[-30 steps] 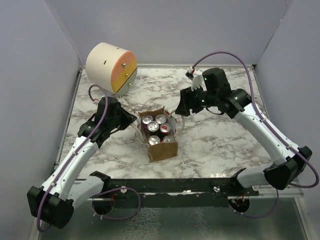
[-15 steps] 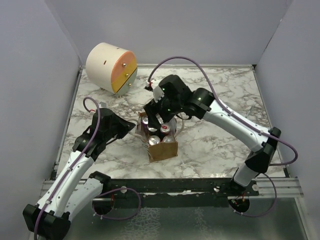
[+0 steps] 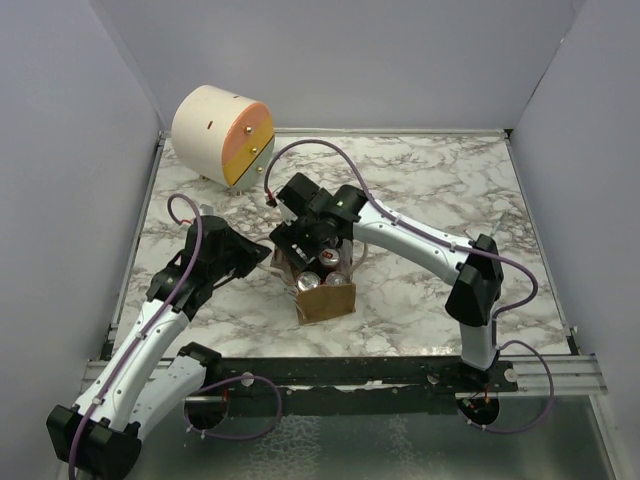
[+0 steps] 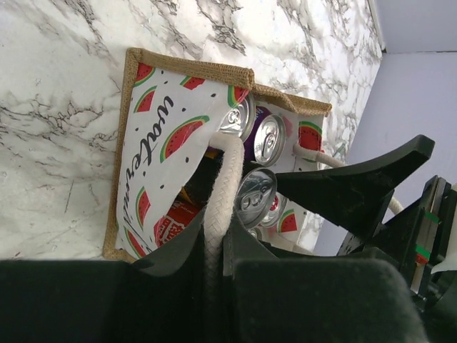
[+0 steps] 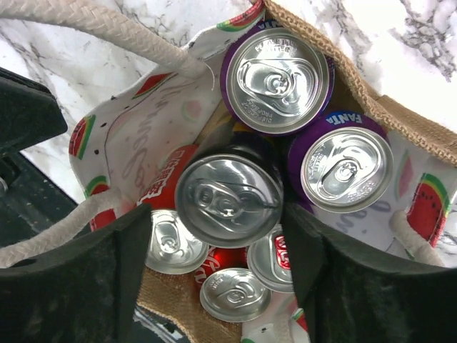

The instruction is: Take the beverage out of the canvas bag

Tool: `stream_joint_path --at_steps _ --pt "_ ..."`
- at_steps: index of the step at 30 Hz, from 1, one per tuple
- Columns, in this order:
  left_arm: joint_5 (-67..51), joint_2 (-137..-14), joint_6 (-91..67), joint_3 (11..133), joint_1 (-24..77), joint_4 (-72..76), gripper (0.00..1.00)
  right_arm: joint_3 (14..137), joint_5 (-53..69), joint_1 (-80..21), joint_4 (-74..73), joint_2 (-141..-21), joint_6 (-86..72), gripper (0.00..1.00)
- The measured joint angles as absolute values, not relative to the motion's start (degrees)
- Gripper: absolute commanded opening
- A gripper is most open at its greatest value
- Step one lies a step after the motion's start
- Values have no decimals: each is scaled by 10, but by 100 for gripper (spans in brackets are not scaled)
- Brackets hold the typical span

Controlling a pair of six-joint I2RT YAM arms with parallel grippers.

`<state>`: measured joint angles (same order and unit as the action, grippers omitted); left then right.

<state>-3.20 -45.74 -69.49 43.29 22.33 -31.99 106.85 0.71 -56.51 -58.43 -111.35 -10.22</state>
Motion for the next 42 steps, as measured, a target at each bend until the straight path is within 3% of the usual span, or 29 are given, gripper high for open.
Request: stream_joint_path --at_steps 17,25,33,36,42 --pt "-32 -442 -700 426 223 -324 0 1059 -69 -583 -564 -1159 -106 64" --pt "-32 -443 -700 426 223 -327 0 1063 -70 -584 -568 -1162 -105 40" --pt "-32 -443 -703 426 223 -331 0 1128 -73 -586 -622 -1153 -103 22" --pt "-32 -443 -704 426 223 -331 0 1145 -74 -587 -638 -1128 -104 9" --pt "-32 -453 -704 426 223 -331 0 1152 -75 -589 -647 -1032 -107 3"
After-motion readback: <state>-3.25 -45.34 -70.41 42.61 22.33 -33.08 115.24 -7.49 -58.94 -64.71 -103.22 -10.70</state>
